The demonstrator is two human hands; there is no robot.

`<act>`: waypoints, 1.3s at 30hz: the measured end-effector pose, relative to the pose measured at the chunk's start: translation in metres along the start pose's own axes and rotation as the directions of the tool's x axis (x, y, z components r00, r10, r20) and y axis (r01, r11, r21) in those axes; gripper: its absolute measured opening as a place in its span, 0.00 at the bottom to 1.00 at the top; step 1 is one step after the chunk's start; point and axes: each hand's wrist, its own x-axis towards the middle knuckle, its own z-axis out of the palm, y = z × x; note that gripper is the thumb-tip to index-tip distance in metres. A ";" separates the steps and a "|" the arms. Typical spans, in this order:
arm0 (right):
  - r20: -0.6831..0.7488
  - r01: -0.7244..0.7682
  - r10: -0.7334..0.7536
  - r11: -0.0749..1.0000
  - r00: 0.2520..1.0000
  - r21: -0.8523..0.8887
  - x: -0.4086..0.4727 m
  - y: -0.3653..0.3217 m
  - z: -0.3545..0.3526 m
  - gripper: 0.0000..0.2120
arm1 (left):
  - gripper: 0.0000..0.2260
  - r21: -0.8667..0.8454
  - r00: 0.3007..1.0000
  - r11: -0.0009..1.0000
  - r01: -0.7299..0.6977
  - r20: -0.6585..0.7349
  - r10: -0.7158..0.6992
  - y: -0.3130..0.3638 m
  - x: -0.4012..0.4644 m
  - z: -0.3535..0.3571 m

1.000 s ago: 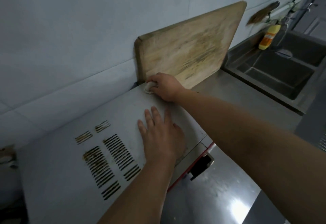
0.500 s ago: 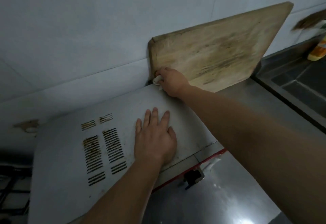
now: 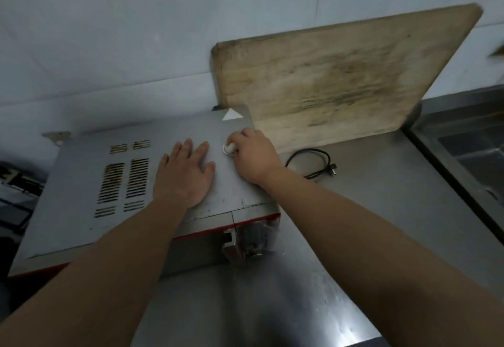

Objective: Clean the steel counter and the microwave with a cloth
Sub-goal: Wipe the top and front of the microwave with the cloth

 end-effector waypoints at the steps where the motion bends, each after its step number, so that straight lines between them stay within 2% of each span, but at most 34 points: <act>1: -0.014 0.014 -0.014 1.000 1.000 0.000 -0.011 -0.002 0.000 0.11 | 0.27 0.003 1.000 1.000 0.008 -0.004 -0.008 0.000 0.000 0.000; 8: -0.018 0.043 -0.042 0.999 0.999 0.028 -0.079 -0.012 -0.013 0.11 | 0.27 0.016 1.000 1.000 0.013 -0.009 -0.013 -0.003 0.003 0.003; 15: 0.043 -0.025 0.023 0.999 0.999 0.032 -0.107 -0.011 -0.030 0.10 | 0.27 0.044 1.000 0.999 0.000 0.020 -0.001 0.001 0.002 -0.001; 22: 0.153 -0.121 0.129 0.991 0.980 -0.061 -0.109 -0.027 -0.043 0.11 | 0.28 0.069 0.990 0.998 -0.015 0.139 0.006 0.013 -0.004 -0.019; 29: 0.271 -0.162 0.175 0.984 0.946 -0.071 -0.101 -0.032 -0.055 0.12 | 0.24 0.222 0.970 0.969 -0.109 0.236 0.055 0.021 -0.016 -0.050; 33: 0.344 -0.138 0.163 0.986 0.925 -0.095 -0.094 -0.034 -0.064 0.11 | 0.16 0.298 0.958 0.936 -0.187 0.266 0.107 0.033 -0.027 -0.065; 39: 0.432 -0.003 0.033 0.998 0.901 -0.070 -0.101 -0.019 -0.080 0.11 | 0.15 0.349 0.959 0.917 -0.194 0.266 0.102 0.059 -0.035 -0.083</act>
